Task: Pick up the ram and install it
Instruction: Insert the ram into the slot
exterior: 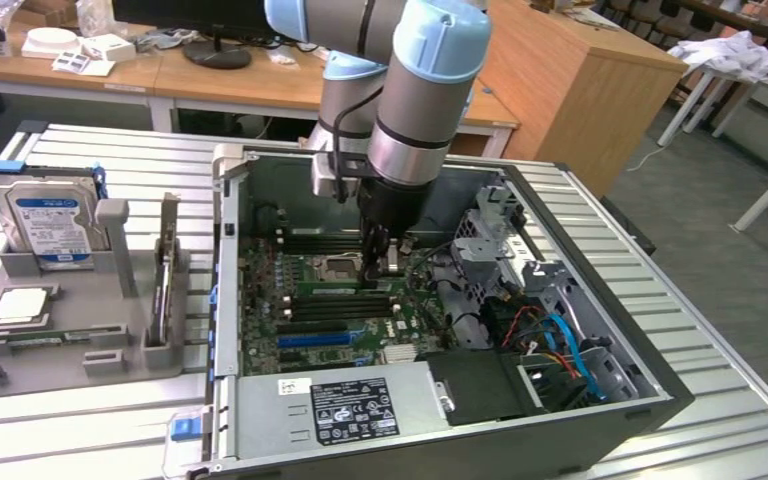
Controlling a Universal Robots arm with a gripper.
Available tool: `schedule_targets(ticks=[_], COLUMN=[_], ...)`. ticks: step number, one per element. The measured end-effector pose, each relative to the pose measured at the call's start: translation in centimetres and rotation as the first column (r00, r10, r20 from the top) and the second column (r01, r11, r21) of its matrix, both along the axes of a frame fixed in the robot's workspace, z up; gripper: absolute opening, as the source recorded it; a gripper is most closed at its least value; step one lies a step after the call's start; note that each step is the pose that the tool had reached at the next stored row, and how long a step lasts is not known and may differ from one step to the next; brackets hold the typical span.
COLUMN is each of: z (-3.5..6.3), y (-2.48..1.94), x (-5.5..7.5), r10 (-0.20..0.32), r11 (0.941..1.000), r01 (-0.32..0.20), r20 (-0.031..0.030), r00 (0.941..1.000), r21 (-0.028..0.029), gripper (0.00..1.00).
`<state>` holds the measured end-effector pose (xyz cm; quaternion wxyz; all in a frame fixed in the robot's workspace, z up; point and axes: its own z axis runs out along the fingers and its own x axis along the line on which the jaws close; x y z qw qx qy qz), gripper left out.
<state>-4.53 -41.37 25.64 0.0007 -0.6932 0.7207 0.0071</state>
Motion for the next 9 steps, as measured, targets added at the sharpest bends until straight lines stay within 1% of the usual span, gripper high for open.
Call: schedule_targets(ticks=[4,9], z=[-0.01,-0.01], y=[0.00,0.00], x=[0.00,0.00], r10=[0.001,0.018], r11=[1.0000,0.9998], r01=[-0.001,-0.018], r20=[0.0001,0.0001], r00=[1.0000,0.9998], r21=[0.0002,0.0002], gripper=[0.12,0.12])
